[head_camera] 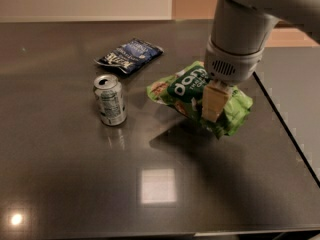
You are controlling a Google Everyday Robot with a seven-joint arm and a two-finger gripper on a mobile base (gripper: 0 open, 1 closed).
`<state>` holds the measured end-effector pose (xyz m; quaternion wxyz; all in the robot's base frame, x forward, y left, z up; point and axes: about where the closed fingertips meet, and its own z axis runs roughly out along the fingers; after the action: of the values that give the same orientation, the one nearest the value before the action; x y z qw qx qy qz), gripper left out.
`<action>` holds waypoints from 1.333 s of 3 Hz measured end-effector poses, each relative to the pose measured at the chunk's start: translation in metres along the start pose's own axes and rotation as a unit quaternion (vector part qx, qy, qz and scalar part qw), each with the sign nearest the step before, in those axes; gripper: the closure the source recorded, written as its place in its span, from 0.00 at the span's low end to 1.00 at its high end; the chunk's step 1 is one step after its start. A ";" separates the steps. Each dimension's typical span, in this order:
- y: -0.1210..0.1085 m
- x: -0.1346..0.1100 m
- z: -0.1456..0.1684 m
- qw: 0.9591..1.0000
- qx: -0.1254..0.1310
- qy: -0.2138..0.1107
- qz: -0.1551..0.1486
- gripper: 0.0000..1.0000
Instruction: Move green rice chip bag near 7up can
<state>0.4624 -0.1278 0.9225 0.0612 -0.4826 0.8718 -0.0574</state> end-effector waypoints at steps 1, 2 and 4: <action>-0.018 -0.028 0.002 0.999 -0.019 -0.024 -0.009 1.00; -0.027 -0.056 0.012 0.998 -0.042 -0.039 -0.019 0.82; -0.022 -0.088 0.036 0.995 -0.080 -0.046 -0.038 0.36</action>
Offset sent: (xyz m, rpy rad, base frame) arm 0.0741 0.0483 -0.0140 0.1379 0.1018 0.0844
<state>0.5328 -0.0660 0.8948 0.0604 -0.5212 0.8507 0.0330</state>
